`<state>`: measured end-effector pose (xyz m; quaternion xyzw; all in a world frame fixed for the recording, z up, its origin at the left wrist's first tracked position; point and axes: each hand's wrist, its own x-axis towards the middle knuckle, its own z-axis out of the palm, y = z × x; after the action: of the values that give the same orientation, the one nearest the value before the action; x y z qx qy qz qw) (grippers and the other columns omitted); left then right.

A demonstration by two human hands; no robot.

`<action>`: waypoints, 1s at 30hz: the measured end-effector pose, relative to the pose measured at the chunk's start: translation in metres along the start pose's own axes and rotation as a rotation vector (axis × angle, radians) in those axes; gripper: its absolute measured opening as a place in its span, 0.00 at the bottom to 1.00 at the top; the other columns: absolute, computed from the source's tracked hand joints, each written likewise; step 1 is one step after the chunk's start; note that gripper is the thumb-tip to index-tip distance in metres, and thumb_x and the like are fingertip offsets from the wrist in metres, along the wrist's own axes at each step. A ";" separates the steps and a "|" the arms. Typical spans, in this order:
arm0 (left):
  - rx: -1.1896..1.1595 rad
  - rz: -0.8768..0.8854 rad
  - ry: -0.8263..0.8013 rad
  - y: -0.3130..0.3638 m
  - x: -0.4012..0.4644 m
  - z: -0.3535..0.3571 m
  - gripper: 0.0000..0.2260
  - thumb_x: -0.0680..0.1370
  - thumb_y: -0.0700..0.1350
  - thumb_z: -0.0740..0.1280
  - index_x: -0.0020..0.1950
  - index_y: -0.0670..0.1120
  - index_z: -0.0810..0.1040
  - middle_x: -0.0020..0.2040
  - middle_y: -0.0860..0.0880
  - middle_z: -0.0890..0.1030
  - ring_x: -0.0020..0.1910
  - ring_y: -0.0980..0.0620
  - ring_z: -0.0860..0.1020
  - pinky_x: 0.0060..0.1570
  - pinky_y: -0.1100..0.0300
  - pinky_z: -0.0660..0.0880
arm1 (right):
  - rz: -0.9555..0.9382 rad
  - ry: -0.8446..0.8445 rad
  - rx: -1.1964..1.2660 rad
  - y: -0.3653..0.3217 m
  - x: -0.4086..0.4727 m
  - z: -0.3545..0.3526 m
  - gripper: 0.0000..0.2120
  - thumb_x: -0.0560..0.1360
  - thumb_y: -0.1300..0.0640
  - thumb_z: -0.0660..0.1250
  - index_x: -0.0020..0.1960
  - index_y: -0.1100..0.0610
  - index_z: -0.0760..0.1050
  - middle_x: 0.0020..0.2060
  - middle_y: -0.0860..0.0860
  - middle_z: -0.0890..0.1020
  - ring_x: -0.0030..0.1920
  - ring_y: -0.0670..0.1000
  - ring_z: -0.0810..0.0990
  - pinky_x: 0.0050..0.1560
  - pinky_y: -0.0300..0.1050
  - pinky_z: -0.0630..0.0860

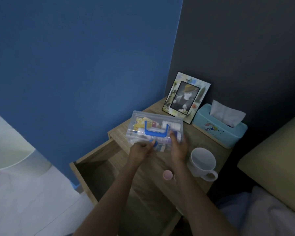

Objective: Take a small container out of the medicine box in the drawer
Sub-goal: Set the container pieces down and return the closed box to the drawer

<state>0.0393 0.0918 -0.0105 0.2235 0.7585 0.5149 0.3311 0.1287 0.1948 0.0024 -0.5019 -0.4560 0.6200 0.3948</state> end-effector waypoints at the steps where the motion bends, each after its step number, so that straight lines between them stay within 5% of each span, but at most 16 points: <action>1: -0.019 0.003 0.009 0.003 0.002 0.004 0.20 0.78 0.56 0.65 0.42 0.39 0.83 0.37 0.45 0.82 0.36 0.52 0.78 0.42 0.59 0.75 | 0.000 -0.002 -0.007 0.000 0.001 0.000 0.18 0.75 0.54 0.70 0.63 0.58 0.76 0.53 0.56 0.84 0.41 0.46 0.83 0.30 0.31 0.75; 7: -0.060 -0.001 0.109 0.003 0.005 0.016 0.17 0.78 0.54 0.66 0.34 0.45 0.80 0.32 0.50 0.81 0.32 0.54 0.78 0.45 0.56 0.77 | 0.017 -0.007 -0.025 0.002 0.004 -0.001 0.18 0.74 0.55 0.71 0.62 0.59 0.77 0.52 0.56 0.85 0.39 0.43 0.82 0.25 0.28 0.74; 13: -0.119 -0.030 0.016 0.002 -0.001 0.002 0.16 0.77 0.57 0.65 0.38 0.47 0.81 0.34 0.50 0.82 0.35 0.54 0.79 0.37 0.63 0.75 | 0.055 -0.030 -0.060 0.000 0.005 -0.005 0.19 0.74 0.53 0.71 0.63 0.57 0.76 0.53 0.55 0.84 0.41 0.46 0.83 0.28 0.31 0.75; 17: -0.082 -0.106 0.447 0.007 -0.002 -0.038 0.27 0.68 0.72 0.61 0.33 0.49 0.79 0.31 0.52 0.81 0.34 0.54 0.80 0.33 0.60 0.71 | 0.116 0.012 -0.118 -0.013 0.018 -0.003 0.36 0.70 0.46 0.74 0.72 0.57 0.67 0.61 0.57 0.80 0.55 0.57 0.83 0.48 0.52 0.82; 19: -0.095 -0.050 0.595 0.014 0.008 -0.054 0.25 0.68 0.72 0.60 0.35 0.51 0.75 0.34 0.53 0.79 0.40 0.50 0.80 0.36 0.59 0.71 | 0.094 0.040 -0.196 -0.023 0.027 0.001 0.41 0.69 0.39 0.72 0.75 0.56 0.63 0.65 0.57 0.78 0.59 0.58 0.81 0.54 0.55 0.81; 23: -0.047 0.052 0.379 0.039 0.041 -0.064 0.24 0.76 0.62 0.63 0.60 0.44 0.78 0.57 0.48 0.81 0.61 0.46 0.78 0.58 0.57 0.71 | 0.228 -0.048 -0.287 -0.039 0.042 0.004 0.26 0.76 0.39 0.64 0.62 0.60 0.75 0.42 0.53 0.83 0.35 0.51 0.83 0.27 0.39 0.76; 26: -0.058 -0.009 0.187 0.046 0.058 -0.060 0.26 0.79 0.55 0.63 0.71 0.40 0.71 0.70 0.44 0.74 0.70 0.45 0.71 0.67 0.59 0.64 | 0.394 -0.173 -0.258 -0.039 0.046 0.003 0.22 0.78 0.43 0.63 0.59 0.61 0.77 0.39 0.55 0.82 0.35 0.54 0.82 0.31 0.44 0.76; 30: -0.078 -0.119 0.098 0.045 0.059 -0.066 0.17 0.78 0.50 0.67 0.57 0.36 0.79 0.54 0.42 0.80 0.60 0.39 0.79 0.60 0.50 0.74 | 0.368 -0.197 -0.273 -0.037 0.042 0.003 0.24 0.78 0.44 0.62 0.62 0.62 0.77 0.48 0.59 0.83 0.41 0.58 0.83 0.47 0.54 0.80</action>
<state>-0.0492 0.1070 0.0322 0.1394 0.7651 0.5338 0.3321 0.1194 0.2444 0.0270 -0.5623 -0.4726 0.6600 0.1578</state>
